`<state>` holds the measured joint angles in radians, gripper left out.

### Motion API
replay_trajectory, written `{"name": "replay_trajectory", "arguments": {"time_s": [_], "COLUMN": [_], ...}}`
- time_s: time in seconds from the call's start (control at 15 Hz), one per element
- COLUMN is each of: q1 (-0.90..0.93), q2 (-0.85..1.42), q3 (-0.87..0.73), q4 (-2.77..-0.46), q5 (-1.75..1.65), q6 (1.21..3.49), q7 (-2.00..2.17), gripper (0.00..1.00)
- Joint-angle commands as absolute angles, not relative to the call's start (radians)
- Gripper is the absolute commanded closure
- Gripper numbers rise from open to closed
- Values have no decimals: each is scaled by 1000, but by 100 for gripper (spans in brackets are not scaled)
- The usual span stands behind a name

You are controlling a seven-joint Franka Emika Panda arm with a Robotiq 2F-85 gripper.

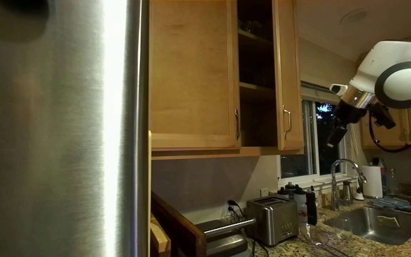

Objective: Remove the fridge magnet from the bottom shelf of the open overhead cabinet, put the magnet on the left side of the fridge, and then close the cabinet door

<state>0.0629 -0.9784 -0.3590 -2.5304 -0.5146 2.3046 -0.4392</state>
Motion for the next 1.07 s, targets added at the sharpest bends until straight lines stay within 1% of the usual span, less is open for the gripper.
{"name": "replay_trajectory", "arguments": {"time_s": [0.0,0.07,0.47,0.8,0.87,0.93,1.0], "q1": [-27,-19,-42,-49,-53,-60,-77], "q2": [-879,-925,-872,-820,-795,-776,-751], "q3": [-324,-330,-319,-257,-241,-227,-207], "q4": [-2449,-2502,-2462,-2430,-2411,-2401,-2385], "q5": [-420,-428,-409,-301,-276,-259,-252], "q6": [2199,2275,2233,2358,2388,2433,2475], "q7": [-420,-456,-451,-251,-210,-169,-127], "gripper": [0,0,0,0,2,26,27]}}
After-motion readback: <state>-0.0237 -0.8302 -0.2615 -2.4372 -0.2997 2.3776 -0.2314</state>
